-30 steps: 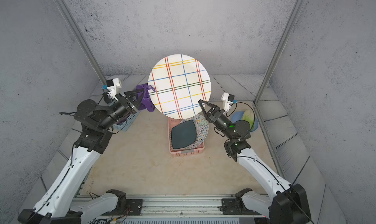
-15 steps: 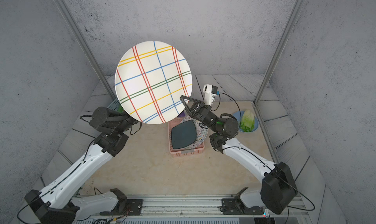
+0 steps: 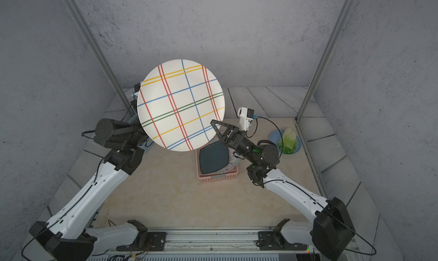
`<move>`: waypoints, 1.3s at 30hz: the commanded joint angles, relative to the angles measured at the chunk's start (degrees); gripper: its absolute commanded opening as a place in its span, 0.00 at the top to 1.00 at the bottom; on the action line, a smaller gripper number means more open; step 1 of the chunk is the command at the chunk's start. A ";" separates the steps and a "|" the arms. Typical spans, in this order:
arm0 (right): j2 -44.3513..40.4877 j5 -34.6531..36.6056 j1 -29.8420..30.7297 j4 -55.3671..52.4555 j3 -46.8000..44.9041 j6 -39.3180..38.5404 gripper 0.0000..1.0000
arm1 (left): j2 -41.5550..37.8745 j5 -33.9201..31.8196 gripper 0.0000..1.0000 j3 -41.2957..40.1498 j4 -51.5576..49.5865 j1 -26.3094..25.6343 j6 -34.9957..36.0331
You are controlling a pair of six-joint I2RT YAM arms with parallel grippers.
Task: Wipe the wet plate dry
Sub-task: Wipe the plate with towel, then place the plate at the center of the board.
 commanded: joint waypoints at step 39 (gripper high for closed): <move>-40.41 34.94 -26.72 -98.12 -18.38 -30.36 1.00 | -21.10 -22.67 1.00 -14.30 -55.93 -3.02 56.53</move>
